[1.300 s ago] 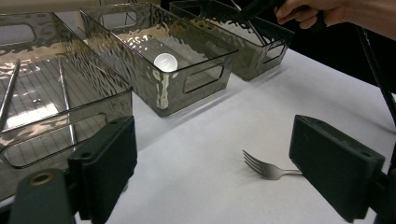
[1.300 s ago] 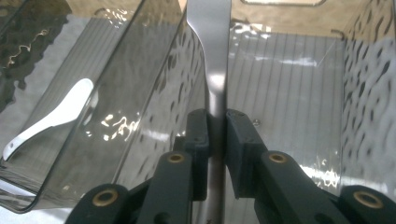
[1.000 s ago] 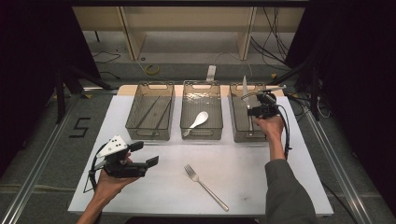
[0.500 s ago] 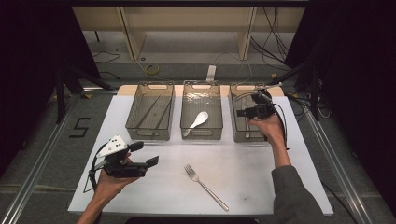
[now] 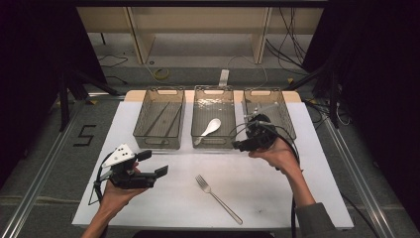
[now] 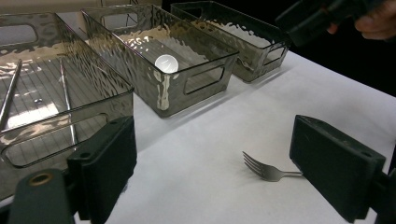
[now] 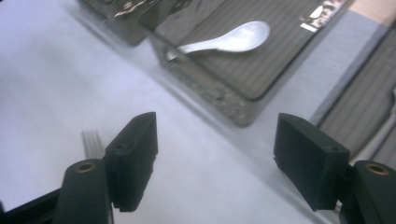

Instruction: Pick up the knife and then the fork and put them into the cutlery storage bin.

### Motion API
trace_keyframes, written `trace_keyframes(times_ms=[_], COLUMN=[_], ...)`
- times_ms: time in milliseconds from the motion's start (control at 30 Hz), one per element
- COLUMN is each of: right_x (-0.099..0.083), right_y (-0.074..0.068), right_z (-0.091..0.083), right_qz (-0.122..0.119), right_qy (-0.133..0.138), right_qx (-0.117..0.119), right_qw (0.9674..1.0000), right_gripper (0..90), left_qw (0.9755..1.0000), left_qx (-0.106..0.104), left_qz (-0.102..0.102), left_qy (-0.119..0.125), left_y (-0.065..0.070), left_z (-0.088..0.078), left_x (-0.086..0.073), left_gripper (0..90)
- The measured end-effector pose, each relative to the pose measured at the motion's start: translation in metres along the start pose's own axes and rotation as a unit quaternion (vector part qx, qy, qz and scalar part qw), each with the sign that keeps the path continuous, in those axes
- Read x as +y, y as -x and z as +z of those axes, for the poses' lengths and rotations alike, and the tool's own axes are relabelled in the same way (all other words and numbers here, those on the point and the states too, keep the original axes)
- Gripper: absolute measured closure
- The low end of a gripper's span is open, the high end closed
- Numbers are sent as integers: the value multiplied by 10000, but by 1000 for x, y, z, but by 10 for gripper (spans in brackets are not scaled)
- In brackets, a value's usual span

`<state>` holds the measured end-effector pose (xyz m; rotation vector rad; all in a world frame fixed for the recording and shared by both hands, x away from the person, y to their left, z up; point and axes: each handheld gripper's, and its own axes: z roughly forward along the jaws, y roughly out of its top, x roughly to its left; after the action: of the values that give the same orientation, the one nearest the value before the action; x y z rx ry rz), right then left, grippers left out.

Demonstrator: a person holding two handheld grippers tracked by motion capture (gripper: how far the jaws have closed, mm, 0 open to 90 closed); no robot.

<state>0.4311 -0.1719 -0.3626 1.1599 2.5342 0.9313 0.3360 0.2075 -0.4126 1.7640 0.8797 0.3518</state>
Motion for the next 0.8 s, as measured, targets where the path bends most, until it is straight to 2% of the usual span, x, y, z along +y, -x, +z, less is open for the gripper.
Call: trace_keyframes(times_ms=[200, 267, 400, 633, 800], right_x=[-18, -22, -31, -40, -43], right_y=[-30, -37, -47, -59, -69], right_z=[4, 6, 10, 15, 22], right_qz=[-329, -446, -602, -711, -920], right_qy=[-157, -322, -480, -624, -787], right_qx=[282, 319, 419, 475, 550], right_qw=[9989, 9980, 9962, 9944, 9911], right_gripper=[317, 316, 318, 297, 318], left_qw=[10000, 10000, 10000, 10000, 10000], left_qx=[12, 12, 22, 17, 22], left_qz=[3, 18, 15, 15, 19], left_qy=[17, 13, 6, 14, 35], left_y=[0, 1, 0, 0, 0], left_z=[0, 0, 0, 0, -1], left_x=[0, 0, 0, 0, 0], left_gripper=[140, 141, 140, 139, 137])
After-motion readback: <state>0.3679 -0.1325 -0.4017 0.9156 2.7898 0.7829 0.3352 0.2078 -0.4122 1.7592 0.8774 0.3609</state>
